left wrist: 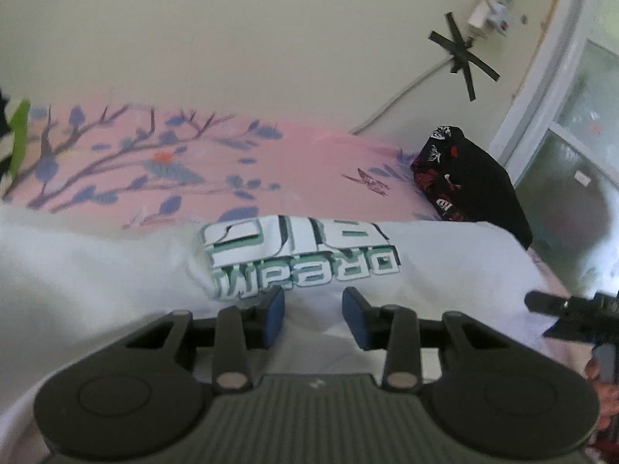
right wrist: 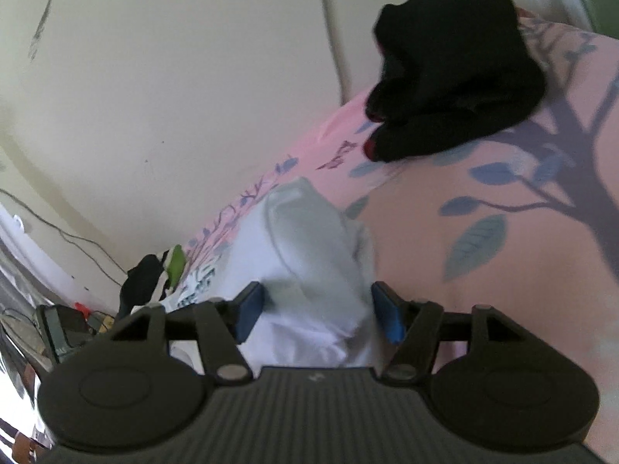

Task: Fold small clothes

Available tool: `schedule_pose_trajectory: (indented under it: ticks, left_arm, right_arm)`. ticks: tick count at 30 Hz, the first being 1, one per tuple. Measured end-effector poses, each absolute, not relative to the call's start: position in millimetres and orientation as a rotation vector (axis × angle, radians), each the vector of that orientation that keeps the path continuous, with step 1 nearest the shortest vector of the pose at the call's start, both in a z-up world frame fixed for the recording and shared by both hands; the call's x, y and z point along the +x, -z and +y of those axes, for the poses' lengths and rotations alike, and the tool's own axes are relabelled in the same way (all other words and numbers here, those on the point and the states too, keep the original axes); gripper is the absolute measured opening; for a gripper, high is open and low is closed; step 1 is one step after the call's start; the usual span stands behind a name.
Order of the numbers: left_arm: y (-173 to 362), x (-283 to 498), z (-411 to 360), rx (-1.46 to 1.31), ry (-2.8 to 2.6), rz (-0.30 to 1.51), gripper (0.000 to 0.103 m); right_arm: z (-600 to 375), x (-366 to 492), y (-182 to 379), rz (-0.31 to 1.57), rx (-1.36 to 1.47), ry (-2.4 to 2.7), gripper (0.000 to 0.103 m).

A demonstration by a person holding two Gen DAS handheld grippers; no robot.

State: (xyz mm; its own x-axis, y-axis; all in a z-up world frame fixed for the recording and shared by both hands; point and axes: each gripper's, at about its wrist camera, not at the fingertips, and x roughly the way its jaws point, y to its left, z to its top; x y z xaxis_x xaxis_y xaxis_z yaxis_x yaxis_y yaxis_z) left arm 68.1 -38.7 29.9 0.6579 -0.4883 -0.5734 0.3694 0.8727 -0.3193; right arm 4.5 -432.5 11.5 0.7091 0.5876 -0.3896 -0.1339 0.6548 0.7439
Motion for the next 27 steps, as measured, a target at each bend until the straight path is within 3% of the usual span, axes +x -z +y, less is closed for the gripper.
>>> schedule_pose_trajectory:
  ticks: [15, 27]
  left_arm:
    - [-31, 49, -61, 0.000, 0.428, 0.623, 0.036]
    - [-32, 46, -54, -0.024, 0.464, 0.619, 0.052]
  right_arm:
    - [-412, -2, -11, 0.580, 0.647, -0.438, 0.065]
    - [-405, -5, -15, 0.568, 0.617, -0.465, 0.084]
